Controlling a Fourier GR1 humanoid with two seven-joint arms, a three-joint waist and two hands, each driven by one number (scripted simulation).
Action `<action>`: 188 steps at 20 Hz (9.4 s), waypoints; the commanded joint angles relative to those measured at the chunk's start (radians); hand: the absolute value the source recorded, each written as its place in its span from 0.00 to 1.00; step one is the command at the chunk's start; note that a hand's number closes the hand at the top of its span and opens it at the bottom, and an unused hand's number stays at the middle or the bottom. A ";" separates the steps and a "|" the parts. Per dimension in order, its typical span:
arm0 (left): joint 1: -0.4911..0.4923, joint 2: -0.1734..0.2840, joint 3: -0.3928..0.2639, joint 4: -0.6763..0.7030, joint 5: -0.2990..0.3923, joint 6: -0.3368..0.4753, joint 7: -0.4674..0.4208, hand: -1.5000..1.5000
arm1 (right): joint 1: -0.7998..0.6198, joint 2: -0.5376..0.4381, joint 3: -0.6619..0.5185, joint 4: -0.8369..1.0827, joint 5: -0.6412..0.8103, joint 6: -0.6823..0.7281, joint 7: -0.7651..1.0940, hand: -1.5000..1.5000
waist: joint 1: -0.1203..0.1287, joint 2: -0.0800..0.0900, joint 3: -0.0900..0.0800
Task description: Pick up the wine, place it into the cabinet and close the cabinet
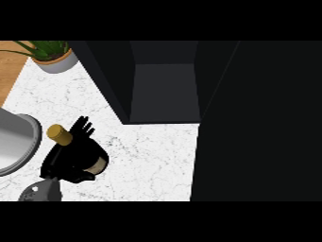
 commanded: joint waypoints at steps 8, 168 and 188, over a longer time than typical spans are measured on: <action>-0.051 -0.031 -0.017 0.076 0.000 0.002 -0.047 0.00 | 0.052 -0.034 -0.041 -0.242 -0.076 0.005 0.104 0.00 | 0.001 0.001 -0.001; -0.808 -0.123 -0.542 0.366 0.549 0.972 -0.277 0.00 | 0.196 0.060 -0.127 -0.187 -0.131 0.181 -0.007 0.00 | 0.031 -0.010 0.000; -0.247 -0.036 -0.771 -0.455 0.461 1.073 -0.106 0.00 | 0.248 0.065 0.009 -0.238 -0.029 0.148 -0.010 0.00 | 0.025 -0.015 0.000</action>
